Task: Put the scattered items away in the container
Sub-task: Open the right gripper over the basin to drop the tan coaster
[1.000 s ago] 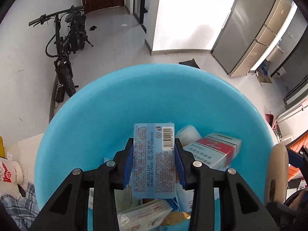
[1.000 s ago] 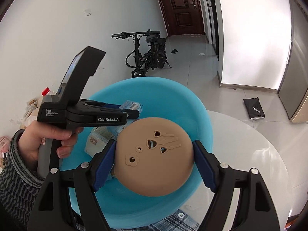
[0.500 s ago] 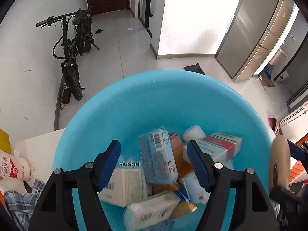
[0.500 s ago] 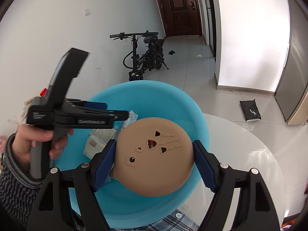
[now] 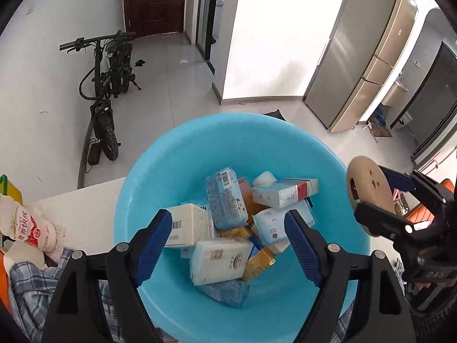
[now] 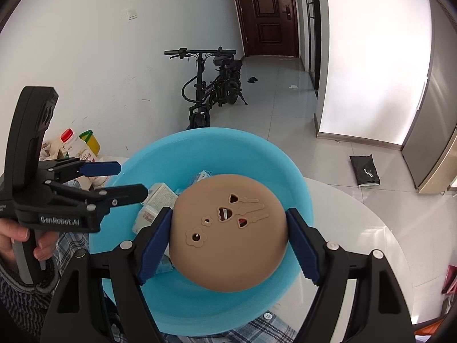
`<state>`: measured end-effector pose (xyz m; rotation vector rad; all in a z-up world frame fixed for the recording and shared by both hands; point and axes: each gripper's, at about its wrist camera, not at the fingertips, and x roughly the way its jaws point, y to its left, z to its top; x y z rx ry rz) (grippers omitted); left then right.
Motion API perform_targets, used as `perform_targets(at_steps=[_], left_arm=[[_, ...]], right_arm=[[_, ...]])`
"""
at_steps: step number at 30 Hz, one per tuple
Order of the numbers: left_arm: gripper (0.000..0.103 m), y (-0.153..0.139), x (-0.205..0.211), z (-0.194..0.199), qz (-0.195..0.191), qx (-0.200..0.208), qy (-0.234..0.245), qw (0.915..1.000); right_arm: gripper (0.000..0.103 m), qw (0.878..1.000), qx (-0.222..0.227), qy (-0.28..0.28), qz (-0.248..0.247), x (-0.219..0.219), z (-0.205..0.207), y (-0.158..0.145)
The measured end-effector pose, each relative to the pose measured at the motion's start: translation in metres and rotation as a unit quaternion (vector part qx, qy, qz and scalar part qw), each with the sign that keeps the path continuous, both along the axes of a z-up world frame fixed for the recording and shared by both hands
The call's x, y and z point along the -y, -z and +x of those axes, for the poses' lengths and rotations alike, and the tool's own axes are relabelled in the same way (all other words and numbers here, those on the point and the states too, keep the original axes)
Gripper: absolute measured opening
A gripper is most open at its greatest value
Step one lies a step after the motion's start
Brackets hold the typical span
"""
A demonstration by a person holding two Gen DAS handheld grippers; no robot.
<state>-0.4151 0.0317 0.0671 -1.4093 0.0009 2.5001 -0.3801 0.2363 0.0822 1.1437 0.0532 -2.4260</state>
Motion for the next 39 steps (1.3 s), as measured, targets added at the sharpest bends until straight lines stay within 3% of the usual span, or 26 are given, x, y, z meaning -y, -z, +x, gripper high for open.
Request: perform_targets(at_steps=[9, 15, 20, 28, 33, 39], left_arm=[[0.083, 0.003, 0.016, -0.004, -0.025, -0.009, -0.017, 0.9995], [0.083, 0.017, 0.022, -0.015, -0.021, 0.001, -0.018, 0.9996], [0.083, 0.033, 0.015, -0.021, -0.033, 0.009, -0.006, 0.9994], [0.083, 0.041, 0.007, -0.021, -0.040, -0.001, 0.008, 0.9992], [0.083, 0.036, 0.003, -0.014, -0.039, -0.007, 0.014, 0.9991], [0.083, 0.020, 0.006, 0.008, -0.041, -0.035, 0.023, 0.9983]], right_arm=[[0.077, 0.998, 0.048, -0.020, 0.035, 0.030, -0.042, 0.023], [0.077, 0.993, 0.109, -0.036, 0.040, 0.044, -0.081, 0.044], [0.078, 0.990, 0.133, -0.025, 0.051, 0.048, -0.097, 0.058], [0.082, 0.991, 0.110, -0.025, 0.074, 0.052, -0.086, 0.059], [0.098, 0.996, 0.085, -0.019, 0.035, 0.043, -0.078, 0.041], [0.098, 0.997, 0.080, -0.015, 0.009, 0.033, -0.062, 0.021]])
